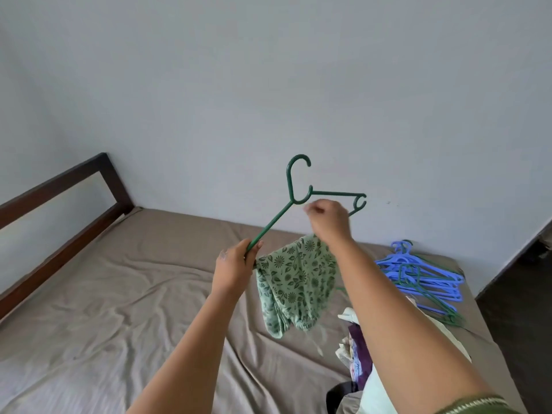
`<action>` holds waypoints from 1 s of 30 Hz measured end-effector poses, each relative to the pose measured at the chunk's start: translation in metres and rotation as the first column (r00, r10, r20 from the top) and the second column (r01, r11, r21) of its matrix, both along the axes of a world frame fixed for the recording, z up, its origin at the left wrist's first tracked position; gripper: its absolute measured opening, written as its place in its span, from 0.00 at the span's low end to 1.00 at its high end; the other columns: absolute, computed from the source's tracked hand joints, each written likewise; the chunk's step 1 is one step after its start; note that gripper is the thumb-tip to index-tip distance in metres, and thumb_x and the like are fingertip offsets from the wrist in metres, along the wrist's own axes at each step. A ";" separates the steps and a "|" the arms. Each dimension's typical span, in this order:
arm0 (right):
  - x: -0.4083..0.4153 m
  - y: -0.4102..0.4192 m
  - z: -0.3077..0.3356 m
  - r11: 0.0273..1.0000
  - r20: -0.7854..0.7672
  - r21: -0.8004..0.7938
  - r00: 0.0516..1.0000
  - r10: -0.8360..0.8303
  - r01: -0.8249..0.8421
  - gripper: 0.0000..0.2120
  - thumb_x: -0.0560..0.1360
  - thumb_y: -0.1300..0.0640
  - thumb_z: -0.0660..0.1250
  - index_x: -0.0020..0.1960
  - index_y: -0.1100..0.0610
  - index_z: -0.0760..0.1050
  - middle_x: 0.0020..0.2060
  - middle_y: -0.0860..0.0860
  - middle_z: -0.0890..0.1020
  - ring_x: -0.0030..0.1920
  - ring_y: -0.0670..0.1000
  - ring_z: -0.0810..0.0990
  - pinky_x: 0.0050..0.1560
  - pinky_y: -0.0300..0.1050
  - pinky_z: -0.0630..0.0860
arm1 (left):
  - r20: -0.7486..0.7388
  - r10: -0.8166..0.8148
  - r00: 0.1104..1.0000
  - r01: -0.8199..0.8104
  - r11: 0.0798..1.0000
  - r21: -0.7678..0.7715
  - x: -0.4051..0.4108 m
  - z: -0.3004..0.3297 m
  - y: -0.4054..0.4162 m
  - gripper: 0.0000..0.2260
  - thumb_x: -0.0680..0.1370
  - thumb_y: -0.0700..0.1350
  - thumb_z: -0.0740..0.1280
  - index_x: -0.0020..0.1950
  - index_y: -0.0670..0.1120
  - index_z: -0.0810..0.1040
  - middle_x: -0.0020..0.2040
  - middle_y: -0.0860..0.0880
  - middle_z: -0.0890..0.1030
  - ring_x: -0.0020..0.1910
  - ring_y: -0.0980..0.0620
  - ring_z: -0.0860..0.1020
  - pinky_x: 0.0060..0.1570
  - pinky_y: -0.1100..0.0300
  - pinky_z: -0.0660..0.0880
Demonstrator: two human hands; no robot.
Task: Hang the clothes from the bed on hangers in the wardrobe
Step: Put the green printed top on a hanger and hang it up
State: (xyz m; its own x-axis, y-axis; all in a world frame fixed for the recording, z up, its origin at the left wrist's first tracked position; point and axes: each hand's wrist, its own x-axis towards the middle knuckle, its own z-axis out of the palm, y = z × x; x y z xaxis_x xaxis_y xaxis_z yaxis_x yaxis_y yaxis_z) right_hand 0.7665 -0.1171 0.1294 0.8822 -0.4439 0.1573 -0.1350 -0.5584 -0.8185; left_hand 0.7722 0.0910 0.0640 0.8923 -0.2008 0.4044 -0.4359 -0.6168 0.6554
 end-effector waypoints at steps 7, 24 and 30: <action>-0.006 -0.032 -0.054 0.864 -0.311 0.428 0.941 -0.134 0.265 0.25 0.75 0.43 0.68 0.64 0.59 0.71 0.55 0.52 0.75 0.63 0.58 0.73 0.58 0.50 0.72 | -0.009 0.007 1.000 -0.008 0.999 -0.044 0.008 -0.001 0.007 0.16 0.81 0.54 0.61 0.37 0.46 0.73 0.33 0.49 0.76 0.30 0.48 0.77 0.34 0.49 0.76; 0.029 -0.033 -0.042 0.934 -0.084 0.286 0.977 -0.197 0.213 0.19 0.81 0.50 0.60 0.42 0.64 0.74 0.33 0.54 0.75 0.41 0.56 0.74 0.39 0.45 0.69 | -0.384 -0.057 0.922 -0.077 0.942 -0.325 0.019 0.005 0.040 0.12 0.66 0.33 0.76 0.34 0.46 0.76 0.29 0.51 0.71 0.29 0.52 0.68 0.35 0.57 0.74; 0.033 -0.027 -0.048 0.831 0.070 0.307 0.860 -0.505 0.463 0.17 0.84 0.53 0.50 0.55 0.64 0.72 0.49 0.63 0.77 0.52 0.62 0.76 0.44 0.48 0.67 | -0.454 -0.035 0.890 -0.200 0.866 -0.458 0.028 0.023 0.034 0.08 0.70 0.31 0.68 0.36 0.41 0.72 0.34 0.44 0.76 0.32 0.47 0.74 0.29 0.56 0.73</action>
